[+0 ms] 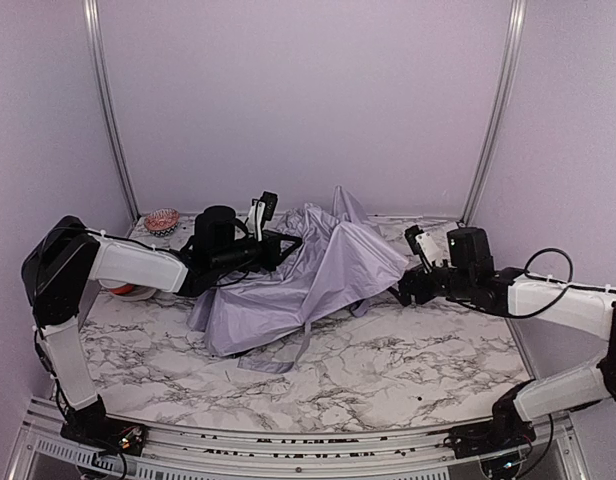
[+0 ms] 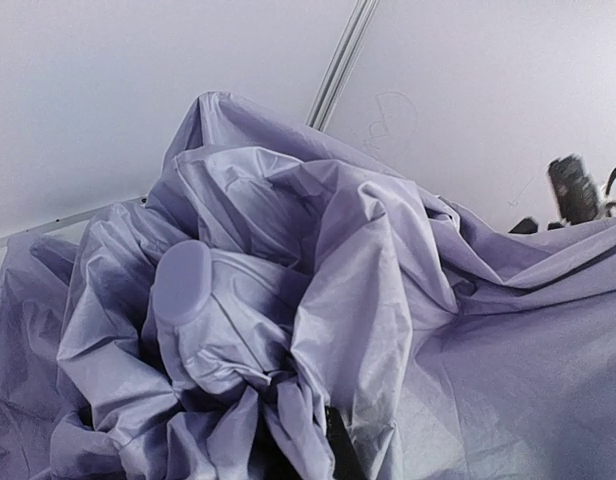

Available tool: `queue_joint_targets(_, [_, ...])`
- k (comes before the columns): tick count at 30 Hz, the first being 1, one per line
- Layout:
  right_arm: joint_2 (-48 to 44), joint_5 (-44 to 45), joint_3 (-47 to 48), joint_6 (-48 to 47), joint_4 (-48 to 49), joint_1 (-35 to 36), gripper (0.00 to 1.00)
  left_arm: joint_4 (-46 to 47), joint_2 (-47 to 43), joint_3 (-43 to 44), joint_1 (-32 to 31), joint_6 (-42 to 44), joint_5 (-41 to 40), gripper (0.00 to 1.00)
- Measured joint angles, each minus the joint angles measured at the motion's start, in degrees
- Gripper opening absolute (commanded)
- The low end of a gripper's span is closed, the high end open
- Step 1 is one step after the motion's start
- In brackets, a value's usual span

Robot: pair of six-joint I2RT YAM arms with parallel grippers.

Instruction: Put away the umbrella

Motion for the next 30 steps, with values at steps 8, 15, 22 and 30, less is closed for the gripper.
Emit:
queue_joint_targets(8, [21.1, -17.6, 1.1, -3.2, 12.2, -4.6, 0.89, 0.7, 0.3, 0.0, 0.0, -0.3, 0.4, 0.00])
queue_joint_targets(15, [37.4, -29.0, 11.9, -9.9, 18.7, -4.2, 0.83, 1.0, 0.8, 0.3, 0.0, -0.7, 0.5, 0.00])
queue_joint_targets(22, [43.2, -34.4, 13.7, -14.0, 19.6, -1.2, 0.53, 1.0, 1.4, 1.2, 0.2, -1.0, 0.9, 0.00])
queue_joint_targets(30, [45.0, -33.0, 16.2, -16.6, 20.3, -0.4, 0.00, 0.7, 1.6, 1.3, 1.8, -1.4, 1.9, 0.00])
